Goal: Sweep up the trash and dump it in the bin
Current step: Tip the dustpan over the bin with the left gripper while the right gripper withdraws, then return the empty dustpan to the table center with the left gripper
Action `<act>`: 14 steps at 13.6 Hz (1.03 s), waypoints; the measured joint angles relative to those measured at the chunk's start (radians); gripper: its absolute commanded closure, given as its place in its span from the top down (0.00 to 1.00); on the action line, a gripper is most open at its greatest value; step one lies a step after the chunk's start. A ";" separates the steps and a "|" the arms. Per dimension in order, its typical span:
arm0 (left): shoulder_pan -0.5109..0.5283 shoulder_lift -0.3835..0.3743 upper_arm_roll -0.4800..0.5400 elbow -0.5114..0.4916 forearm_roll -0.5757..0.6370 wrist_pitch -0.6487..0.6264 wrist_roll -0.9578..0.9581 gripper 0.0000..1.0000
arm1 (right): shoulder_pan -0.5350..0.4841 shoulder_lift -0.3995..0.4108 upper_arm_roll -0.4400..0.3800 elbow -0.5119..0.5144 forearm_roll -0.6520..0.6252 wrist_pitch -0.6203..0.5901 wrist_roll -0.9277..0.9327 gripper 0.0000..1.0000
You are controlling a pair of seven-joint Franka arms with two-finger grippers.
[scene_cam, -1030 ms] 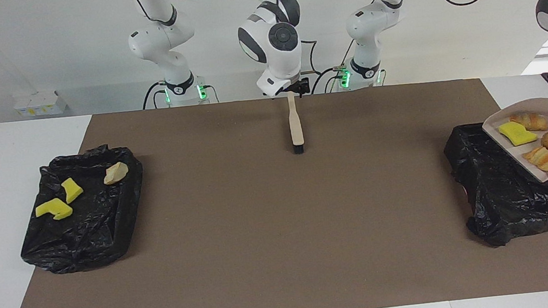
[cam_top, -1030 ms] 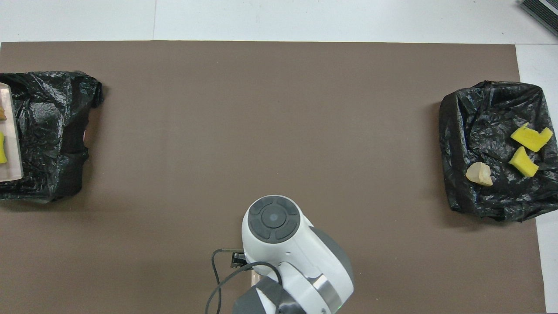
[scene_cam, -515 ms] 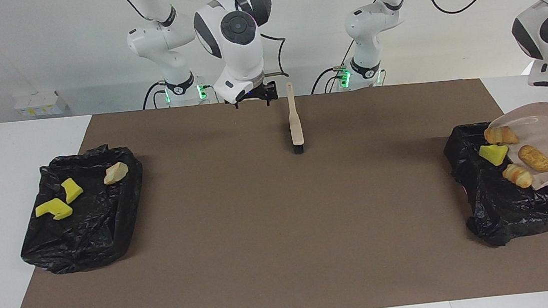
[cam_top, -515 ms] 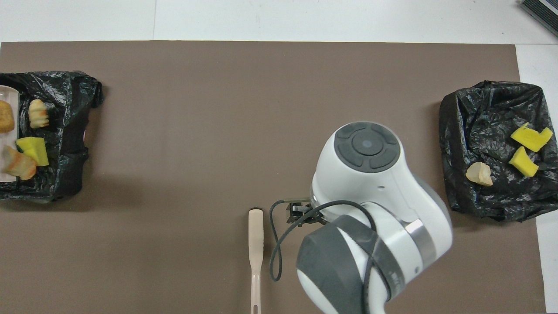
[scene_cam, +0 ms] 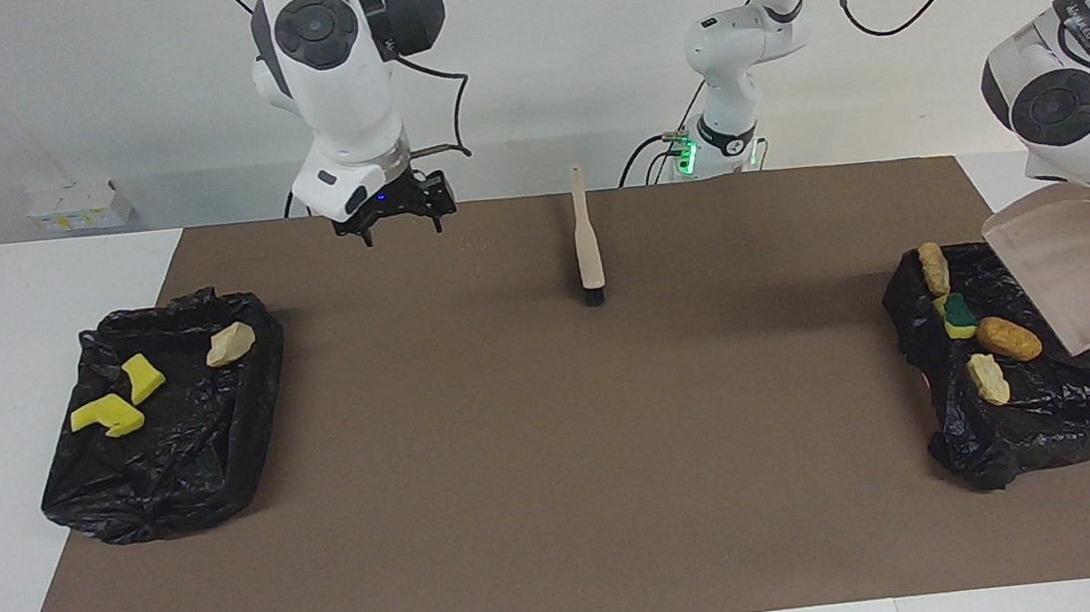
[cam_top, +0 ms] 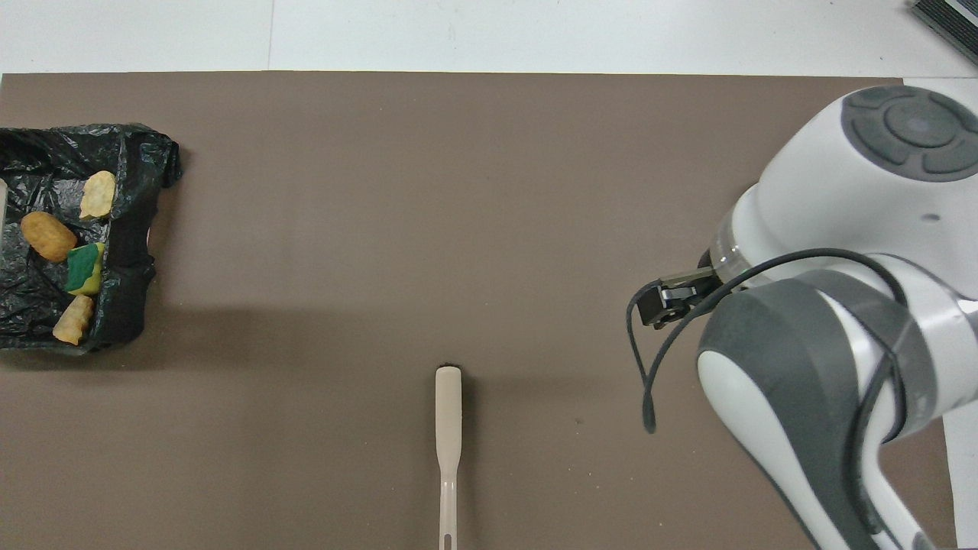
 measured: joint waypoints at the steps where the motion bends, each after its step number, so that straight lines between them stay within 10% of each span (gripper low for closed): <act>1: -0.007 -0.009 0.000 0.005 0.001 -0.012 0.000 0.00 | -0.027 -0.001 0.000 0.006 -0.028 -0.006 -0.047 1.00; 7: -0.063 -0.076 -0.033 0.012 -0.244 -0.089 -0.026 0.00 | -0.154 -0.031 -0.022 0.055 -0.085 -0.008 -0.156 1.00; 14: -0.190 -0.050 -0.045 -0.013 -0.684 -0.098 -0.508 0.00 | -0.157 -0.047 -0.155 0.094 -0.040 -0.007 -0.063 1.00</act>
